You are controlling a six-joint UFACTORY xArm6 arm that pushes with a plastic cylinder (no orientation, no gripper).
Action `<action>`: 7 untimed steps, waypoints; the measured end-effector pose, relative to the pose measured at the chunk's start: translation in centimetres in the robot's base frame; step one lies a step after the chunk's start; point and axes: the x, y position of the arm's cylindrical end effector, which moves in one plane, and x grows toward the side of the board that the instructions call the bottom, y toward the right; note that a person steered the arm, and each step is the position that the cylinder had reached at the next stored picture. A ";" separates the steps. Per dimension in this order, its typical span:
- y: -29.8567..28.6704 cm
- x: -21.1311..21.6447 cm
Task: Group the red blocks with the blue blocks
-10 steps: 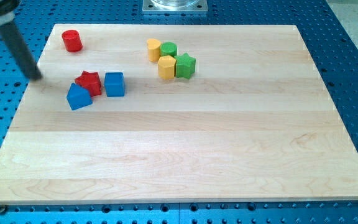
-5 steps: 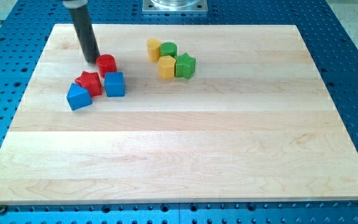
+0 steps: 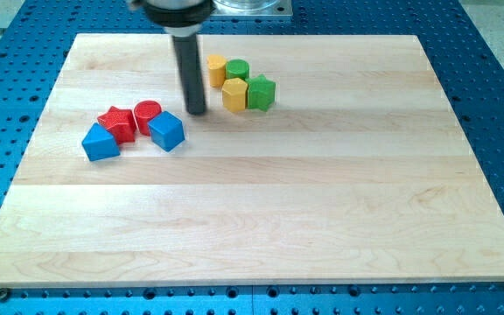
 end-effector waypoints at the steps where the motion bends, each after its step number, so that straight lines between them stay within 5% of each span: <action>1: -1.1 6.0; 3: -4.7 6.2; 7: 1.6 3.1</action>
